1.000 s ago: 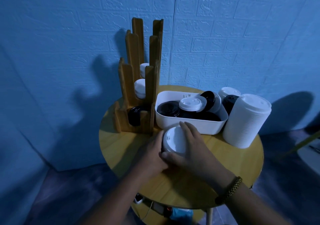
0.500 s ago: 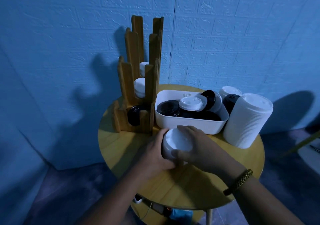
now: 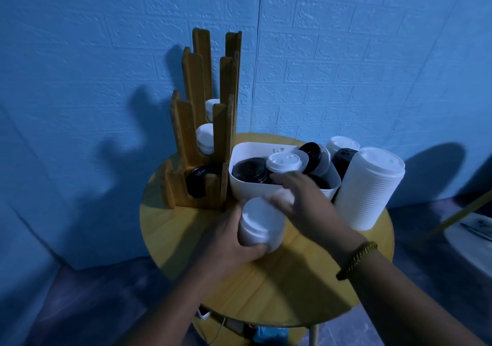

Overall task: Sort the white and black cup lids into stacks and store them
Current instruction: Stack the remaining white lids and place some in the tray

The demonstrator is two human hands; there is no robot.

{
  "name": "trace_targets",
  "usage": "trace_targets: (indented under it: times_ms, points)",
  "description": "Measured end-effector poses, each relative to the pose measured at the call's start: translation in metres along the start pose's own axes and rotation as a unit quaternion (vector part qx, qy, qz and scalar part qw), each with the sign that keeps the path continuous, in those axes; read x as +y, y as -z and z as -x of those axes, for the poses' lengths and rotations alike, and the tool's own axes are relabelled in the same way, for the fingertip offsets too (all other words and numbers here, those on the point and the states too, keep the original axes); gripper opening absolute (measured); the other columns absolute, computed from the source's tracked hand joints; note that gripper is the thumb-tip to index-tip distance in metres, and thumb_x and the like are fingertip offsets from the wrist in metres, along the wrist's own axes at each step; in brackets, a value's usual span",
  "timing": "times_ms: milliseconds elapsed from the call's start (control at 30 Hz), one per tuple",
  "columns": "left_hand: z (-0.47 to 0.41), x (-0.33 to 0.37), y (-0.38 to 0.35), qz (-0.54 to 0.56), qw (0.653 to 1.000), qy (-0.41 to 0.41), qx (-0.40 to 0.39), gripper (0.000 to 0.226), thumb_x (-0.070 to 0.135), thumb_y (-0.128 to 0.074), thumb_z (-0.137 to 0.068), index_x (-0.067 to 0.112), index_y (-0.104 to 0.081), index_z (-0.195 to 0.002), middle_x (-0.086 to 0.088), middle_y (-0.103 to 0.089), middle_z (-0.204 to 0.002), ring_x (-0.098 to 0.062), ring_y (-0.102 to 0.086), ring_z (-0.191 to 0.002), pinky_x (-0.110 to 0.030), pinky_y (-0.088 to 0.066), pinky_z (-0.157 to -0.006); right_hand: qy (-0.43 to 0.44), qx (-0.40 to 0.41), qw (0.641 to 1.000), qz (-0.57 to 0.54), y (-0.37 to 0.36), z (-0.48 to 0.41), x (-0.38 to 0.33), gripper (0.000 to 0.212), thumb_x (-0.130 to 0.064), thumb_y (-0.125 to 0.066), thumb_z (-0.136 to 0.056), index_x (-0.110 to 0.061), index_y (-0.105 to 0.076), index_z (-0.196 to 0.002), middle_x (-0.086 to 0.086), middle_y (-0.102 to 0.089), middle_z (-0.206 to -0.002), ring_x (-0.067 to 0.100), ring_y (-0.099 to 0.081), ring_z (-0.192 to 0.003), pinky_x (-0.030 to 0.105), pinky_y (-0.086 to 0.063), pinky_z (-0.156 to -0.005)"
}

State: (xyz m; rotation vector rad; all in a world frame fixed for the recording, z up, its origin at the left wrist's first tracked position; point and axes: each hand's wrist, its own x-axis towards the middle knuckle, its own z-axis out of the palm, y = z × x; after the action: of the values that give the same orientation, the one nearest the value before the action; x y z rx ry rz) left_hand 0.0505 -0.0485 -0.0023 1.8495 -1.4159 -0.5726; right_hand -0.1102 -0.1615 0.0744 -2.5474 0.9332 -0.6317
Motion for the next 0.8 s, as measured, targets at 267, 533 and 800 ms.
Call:
trace_targets:
  times_ms: [267, 533, 800]
  points:
    - [0.0, -0.003, 0.0, 0.002, 1.0, -0.012, 0.013, 0.103, 0.058, -0.081, -0.074, 0.051, -0.015, -0.154, 0.023, -0.036, -0.15, -0.004, -0.037, -0.136, -0.035, -0.047, -0.107, -0.089, 0.054, 0.976, 0.191, -0.001, -0.066, 0.025, 0.043, -0.036, -0.055, -0.095, -0.015, -0.056, -0.133, 0.007, -0.055, -0.133, 0.03, -0.045, -0.124, 0.044, -0.039, -0.099]
    - [-0.002, -0.006, -0.003, 0.001, 1.0, -0.021, 0.013, 0.103, 0.056, -0.082, -0.075, 0.051, -0.015, -0.153, 0.024, -0.036, -0.149, -0.002, -0.036, -0.135, -0.031, -0.046, -0.106, -0.061, 0.051, 0.956, 0.282, -0.002, -0.086, 0.036, 0.017, -0.02, -0.055, -0.089, -0.015, -0.068, -0.099, 0.004, -0.063, -0.111, 0.027, -0.052, -0.107, 0.04, -0.04, -0.088]
    - [-0.002, -0.007, -0.005, 0.007, 1.0, -0.024, 0.012, 0.102, 0.059, -0.083, -0.073, 0.056, -0.015, -0.15, 0.027, -0.036, -0.146, 0.001, -0.035, -0.131, -0.03, -0.046, -0.105, -0.042, 0.05, 0.984, 0.168, -0.003, -0.082, 0.042, 0.012, -0.023, -0.058, -0.093, -0.017, -0.068, -0.089, -0.002, -0.059, -0.122, 0.022, -0.048, -0.116, 0.04, -0.037, -0.094]
